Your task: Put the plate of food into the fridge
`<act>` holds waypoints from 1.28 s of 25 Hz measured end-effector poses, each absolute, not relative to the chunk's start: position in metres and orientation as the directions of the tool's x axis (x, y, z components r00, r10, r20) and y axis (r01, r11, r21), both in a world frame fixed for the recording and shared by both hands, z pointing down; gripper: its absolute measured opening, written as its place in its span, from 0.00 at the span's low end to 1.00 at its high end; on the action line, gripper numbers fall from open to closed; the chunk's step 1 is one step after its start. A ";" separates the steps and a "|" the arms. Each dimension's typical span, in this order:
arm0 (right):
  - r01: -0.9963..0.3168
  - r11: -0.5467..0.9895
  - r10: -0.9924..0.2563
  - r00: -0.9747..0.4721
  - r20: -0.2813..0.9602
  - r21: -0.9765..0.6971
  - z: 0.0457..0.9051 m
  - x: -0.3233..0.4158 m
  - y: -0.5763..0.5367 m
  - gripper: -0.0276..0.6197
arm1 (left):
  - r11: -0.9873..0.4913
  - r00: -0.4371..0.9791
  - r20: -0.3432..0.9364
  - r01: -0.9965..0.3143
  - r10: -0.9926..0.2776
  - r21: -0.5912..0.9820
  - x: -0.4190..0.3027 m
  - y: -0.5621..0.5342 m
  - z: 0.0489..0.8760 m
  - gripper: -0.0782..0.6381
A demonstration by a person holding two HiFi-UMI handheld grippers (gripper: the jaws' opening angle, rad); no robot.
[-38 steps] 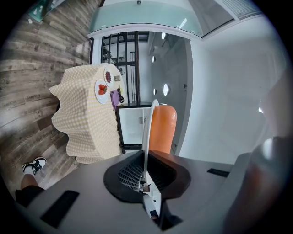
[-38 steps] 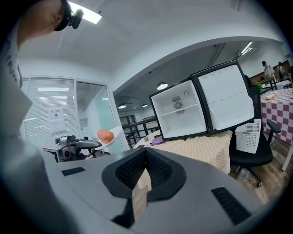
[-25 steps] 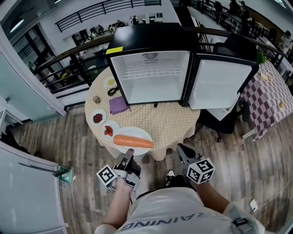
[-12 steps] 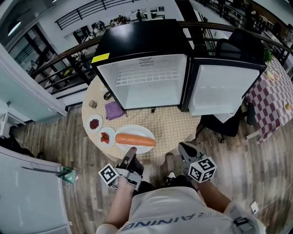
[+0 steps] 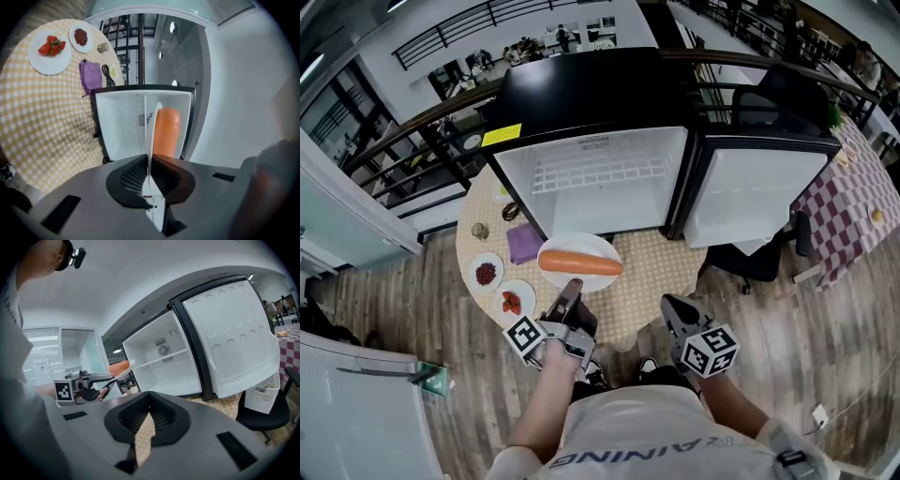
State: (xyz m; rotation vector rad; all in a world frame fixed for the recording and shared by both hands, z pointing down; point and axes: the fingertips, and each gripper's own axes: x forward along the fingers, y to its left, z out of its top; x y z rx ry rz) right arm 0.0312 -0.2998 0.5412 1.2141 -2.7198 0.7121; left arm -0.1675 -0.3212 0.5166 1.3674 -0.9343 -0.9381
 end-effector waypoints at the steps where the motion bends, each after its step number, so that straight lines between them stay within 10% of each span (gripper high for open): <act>1: -0.728 0.568 -0.694 -0.674 0.252 -0.383 0.540 0.029 -0.300 0.08 | -0.014 0.364 -0.015 0.004 -0.931 1.000 -0.168 -0.332 0.514 0.15; 32: -0.753 0.531 -0.694 -0.650 0.311 -0.389 0.556 0.014 -0.310 0.08 | 0.092 0.245 0.110 -0.082 -0.963 0.992 -0.177 -0.561 0.499 0.15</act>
